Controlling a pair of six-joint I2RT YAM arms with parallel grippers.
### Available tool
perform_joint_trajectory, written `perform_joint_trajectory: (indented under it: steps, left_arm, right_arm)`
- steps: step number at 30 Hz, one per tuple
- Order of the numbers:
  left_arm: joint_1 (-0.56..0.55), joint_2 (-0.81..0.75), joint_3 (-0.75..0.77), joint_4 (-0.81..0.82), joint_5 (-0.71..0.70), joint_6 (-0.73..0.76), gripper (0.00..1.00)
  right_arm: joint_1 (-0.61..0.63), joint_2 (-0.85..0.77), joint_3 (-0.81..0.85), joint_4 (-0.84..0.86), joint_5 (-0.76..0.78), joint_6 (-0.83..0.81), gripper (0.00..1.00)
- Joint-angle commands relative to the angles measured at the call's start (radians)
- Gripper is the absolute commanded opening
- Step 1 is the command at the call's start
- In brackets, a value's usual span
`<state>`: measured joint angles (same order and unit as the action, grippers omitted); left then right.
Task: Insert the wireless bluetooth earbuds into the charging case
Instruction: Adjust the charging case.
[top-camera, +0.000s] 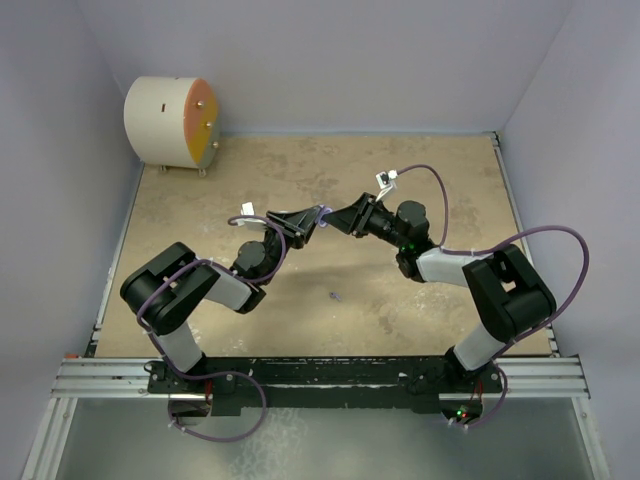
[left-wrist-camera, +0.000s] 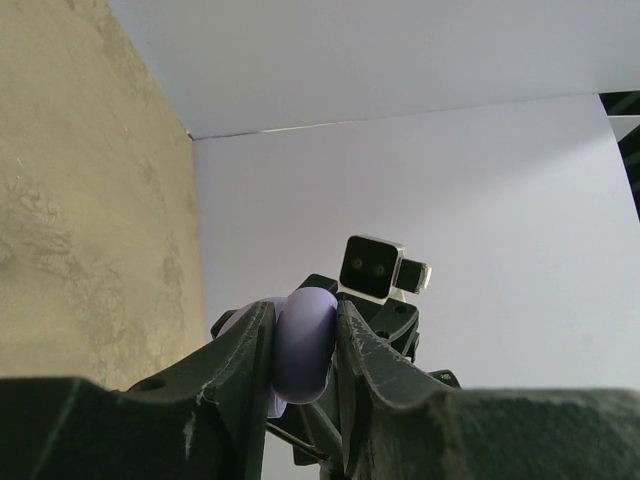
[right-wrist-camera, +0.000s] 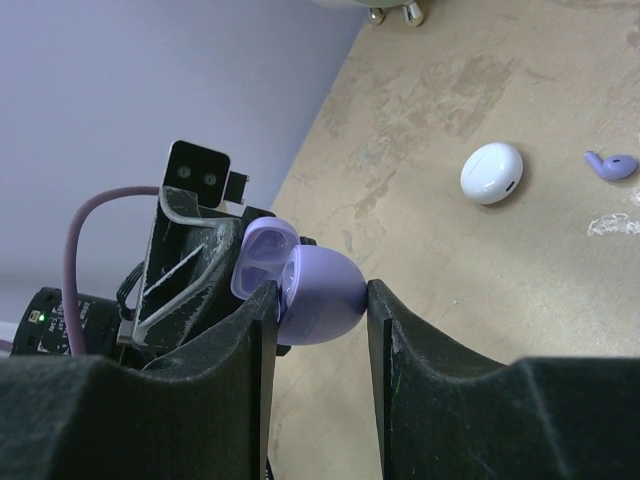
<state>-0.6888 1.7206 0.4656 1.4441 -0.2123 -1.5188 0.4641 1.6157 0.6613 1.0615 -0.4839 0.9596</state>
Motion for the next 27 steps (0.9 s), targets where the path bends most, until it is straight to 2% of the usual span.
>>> perform_joint_trajectory:
  steps: [1,9,16,27]
  left_arm:
    - [-0.004,-0.009,0.015,0.072,-0.002,-0.008,0.28]
    - [-0.004,-0.002,0.013,0.073,-0.006,-0.015,0.25]
    - [-0.005,-0.008,0.014,0.061,-0.006,-0.011,0.32]
    - [-0.004,-0.013,0.013,0.056,-0.009,-0.009,0.34]
  right_arm:
    - [-0.005,-0.011,-0.003,0.08,-0.017,-0.003,0.33]
    - [-0.011,-0.013,-0.009,0.089,-0.018,0.002,0.33]
    - [-0.015,-0.011,-0.014,0.104,-0.027,0.009,0.32]
    - [-0.018,-0.008,-0.014,0.112,-0.034,0.01,0.32]
